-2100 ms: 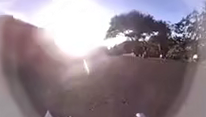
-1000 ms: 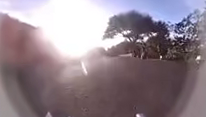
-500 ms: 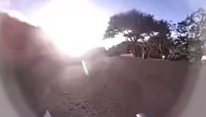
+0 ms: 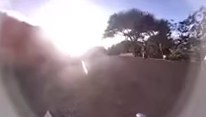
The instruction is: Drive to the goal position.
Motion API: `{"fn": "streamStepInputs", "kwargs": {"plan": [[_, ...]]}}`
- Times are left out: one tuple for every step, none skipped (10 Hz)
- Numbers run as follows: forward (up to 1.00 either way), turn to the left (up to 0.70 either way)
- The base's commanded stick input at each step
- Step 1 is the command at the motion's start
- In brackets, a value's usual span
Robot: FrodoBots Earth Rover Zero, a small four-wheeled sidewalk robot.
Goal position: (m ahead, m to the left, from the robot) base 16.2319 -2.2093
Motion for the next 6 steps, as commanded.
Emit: {"fn": "streamStepInputs", "kwargs": {"plan": [[0.5,-0.08],[0.5,-0.24],[0.5,-0.26],[0.5,0.0],[0.5,0.0],[0.5,0.0]]}}
